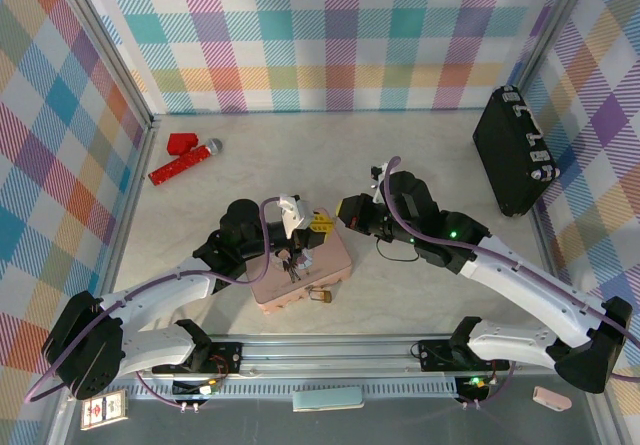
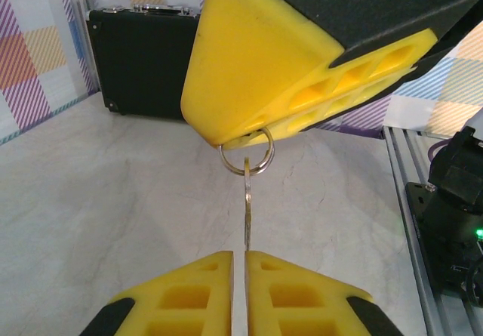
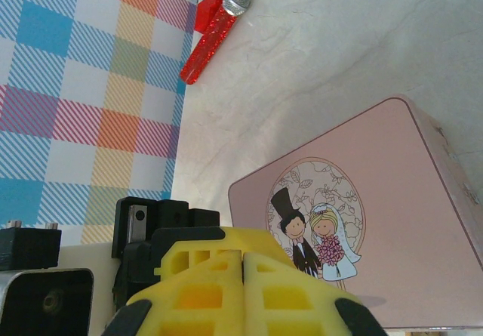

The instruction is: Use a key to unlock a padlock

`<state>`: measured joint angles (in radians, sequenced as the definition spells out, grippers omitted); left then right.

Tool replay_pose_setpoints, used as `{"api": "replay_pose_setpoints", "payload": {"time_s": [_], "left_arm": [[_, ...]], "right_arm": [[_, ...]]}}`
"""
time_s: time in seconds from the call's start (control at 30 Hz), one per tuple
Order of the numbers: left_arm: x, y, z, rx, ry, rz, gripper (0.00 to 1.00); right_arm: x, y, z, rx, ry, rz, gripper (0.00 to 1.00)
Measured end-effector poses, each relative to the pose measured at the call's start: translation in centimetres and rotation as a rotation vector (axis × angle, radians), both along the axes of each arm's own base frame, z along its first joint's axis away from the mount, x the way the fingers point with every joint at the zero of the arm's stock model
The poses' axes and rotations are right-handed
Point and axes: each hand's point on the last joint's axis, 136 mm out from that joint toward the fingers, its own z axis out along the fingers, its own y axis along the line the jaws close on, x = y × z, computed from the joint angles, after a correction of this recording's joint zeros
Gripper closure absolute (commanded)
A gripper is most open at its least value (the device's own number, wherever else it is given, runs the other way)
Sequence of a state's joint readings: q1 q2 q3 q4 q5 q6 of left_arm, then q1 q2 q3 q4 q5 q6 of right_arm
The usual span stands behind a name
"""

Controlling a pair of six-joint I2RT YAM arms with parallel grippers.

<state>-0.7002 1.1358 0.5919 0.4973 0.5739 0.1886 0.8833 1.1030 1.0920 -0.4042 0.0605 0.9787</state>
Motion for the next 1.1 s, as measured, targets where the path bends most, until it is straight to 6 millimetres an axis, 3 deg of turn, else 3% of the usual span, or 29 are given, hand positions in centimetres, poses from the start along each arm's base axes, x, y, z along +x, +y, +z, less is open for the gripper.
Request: {"api": "replay_pose_setpoints", "payload": {"time_s": [0.13,0.33,0.77,1.1], "left_arm": [[0.1,0.1,0.1,0.000,-0.009,0.005,0.75],[0.1,0.1,0.2,-0.002,-0.013,0.008,0.72],[0.1,0.1,0.0,0.003,-0.006,0.005,0.89],[0.1,0.1,-0.3,0.015,0.007,0.008,0.93]], "right_arm": [[0.0,0.0,-0.2,-0.003,0.003,0.000,1.00],[-0.2,0.2,-0.3,0.005,0.005,0.015,1.00],[-0.3,1.4,0.0,0.042,0.004,0.057,1.00],[0.2,0.9,-0.5,0.021,-0.003,0.020,1.00]]}}
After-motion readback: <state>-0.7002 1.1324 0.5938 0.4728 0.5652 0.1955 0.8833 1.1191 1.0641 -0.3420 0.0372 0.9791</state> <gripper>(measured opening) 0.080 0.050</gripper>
